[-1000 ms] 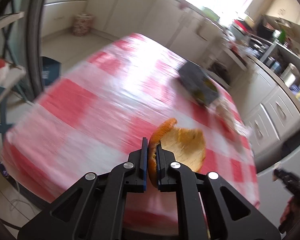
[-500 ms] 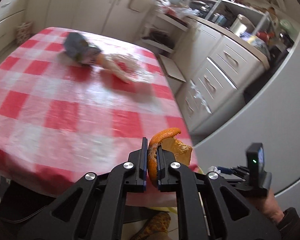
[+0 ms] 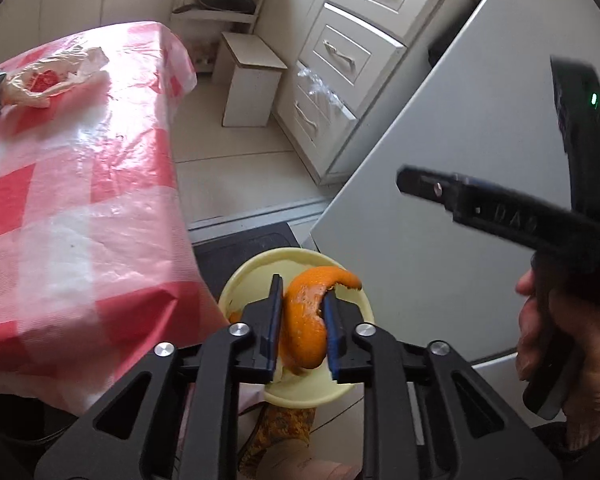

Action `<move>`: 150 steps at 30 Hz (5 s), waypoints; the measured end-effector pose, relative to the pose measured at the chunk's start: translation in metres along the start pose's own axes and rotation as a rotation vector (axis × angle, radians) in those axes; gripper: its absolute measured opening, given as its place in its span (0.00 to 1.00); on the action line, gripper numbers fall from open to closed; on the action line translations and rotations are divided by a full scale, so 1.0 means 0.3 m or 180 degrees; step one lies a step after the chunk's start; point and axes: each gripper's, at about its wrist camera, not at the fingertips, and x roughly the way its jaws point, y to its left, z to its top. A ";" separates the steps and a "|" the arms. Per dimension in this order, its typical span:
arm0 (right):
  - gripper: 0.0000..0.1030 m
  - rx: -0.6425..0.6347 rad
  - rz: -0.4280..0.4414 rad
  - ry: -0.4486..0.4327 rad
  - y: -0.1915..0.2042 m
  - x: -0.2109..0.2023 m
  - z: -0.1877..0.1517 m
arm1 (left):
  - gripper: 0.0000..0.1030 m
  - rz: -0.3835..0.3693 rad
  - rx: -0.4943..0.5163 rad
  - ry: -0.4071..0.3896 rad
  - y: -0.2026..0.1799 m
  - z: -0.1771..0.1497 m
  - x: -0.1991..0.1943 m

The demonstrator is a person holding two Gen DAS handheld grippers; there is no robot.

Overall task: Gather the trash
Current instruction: 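Carry the tissue and peel to the yellow bucket and open both tools, then bring both tools back toward the table, then grasp the red snack wrapper with the left tool and lift it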

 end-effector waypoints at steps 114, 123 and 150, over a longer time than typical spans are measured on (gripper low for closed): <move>0.84 -0.0508 0.1442 -0.0106 0.994 0.339 0.199 | 0.00 0.1336 -0.2229 0.0051 2.418 -0.286 -0.145; 0.87 -0.0572 0.1412 -0.0079 1.006 0.340 0.199 | 0.00 0.1509 -0.1512 -0.0630 2.115 -0.014 -0.630; 0.87 -0.0954 0.1262 -0.0592 1.068 0.203 0.309 | 0.00 0.1208 -0.1439 -0.1456 1.419 -0.491 -1.276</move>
